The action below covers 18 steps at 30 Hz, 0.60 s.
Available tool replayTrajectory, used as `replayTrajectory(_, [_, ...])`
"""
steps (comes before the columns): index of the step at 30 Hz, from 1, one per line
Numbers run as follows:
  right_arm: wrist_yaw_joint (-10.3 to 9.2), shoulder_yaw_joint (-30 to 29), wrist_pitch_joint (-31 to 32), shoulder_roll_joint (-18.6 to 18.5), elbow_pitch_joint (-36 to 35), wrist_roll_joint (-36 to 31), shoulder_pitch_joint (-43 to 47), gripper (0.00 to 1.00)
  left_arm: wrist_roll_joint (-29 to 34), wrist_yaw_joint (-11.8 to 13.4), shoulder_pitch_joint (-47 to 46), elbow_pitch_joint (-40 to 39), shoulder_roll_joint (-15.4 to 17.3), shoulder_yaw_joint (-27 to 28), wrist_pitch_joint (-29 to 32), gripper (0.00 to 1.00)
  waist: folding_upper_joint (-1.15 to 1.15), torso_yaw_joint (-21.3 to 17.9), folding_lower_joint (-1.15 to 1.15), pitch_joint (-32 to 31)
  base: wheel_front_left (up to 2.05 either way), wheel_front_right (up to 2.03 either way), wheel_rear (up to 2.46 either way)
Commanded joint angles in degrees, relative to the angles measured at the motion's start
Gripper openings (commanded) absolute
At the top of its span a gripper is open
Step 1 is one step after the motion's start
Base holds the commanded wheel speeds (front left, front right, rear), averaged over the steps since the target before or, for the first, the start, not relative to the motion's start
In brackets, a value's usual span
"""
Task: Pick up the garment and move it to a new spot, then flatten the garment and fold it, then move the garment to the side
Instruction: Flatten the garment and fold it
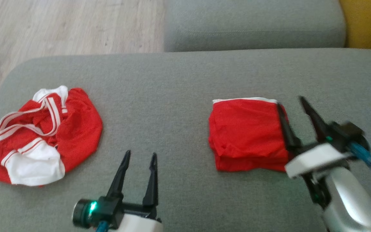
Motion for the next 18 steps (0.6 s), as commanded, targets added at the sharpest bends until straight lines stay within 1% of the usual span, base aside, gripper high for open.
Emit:
replayTrajectory(1, [-0.05, -0.33, -0.88, 0.05, -3.01, -0.16, 1.03, 1.00, 0.75, 0.64, -0.65, -2.28, -0.17, 2.56, -0.30, 1.00, 0.00, -0.96, 0.00, -0.89, 0.00, 0.00, 0.00])
replayTrajectory(3, [-0.05, -3.23, -1.27, -0.05, -6.03, -0.81, 4.30, 1.00, 1.41, 1.32, 0.36, -2.81, -0.17, 3.73, -0.30, 1.00, 0.00, -1.69, 0.00, -1.48, 0.00, 0.00, 0.00])
replayTrajectory(6, [-0.05, -6.05, -1.34, -0.06, -12.75, -2.69, 9.38, 1.00, 2.68, 1.92, 2.10, -2.98, -0.17, 4.80, -0.30, 1.00, 0.00, -2.56, 0.00, -2.39, 0.00, 0.00, 0.00])
replayTrajectory(8, [-0.05, -7.82, -1.36, 0.36, -15.62, -3.53, 13.25, 1.00, 4.30, 2.54, 3.00, -3.19, -0.03, 5.28, -0.30, 1.00, 0.00, -2.70, 0.00, -2.99, 0.00, 0.00, 0.00])
replayTrajectory(12, [-0.05, -7.94, -1.37, 1.32, -16.81, -3.76, 19.85, 1.00, 6.15, 3.43, 5.47, -4.55, 0.03, 5.77, -0.30, 1.00, 0.00, -2.65, 0.00, -4.22, 0.00, 0.00, 0.00])
replayTrajectory(14, [-0.05, -6.98, -1.37, 1.20, -16.43, -3.24, 21.87, 1.00, 6.35, 3.41, 6.96, -5.11, 0.00, 5.68, -0.30, 1.00, 0.00, -2.45, 0.00, -4.90, 0.00, 0.00, 0.00])
replayTrajectory(18, [-0.05, -7.57, -1.37, 1.84, -16.14, -2.67, 24.22, 1.00, 6.24, 3.45, 8.87, -5.48, -0.06, 6.00, -0.30, 1.00, 0.00, -1.79, 0.00, -5.90, 0.00, 0.00, 0.00])
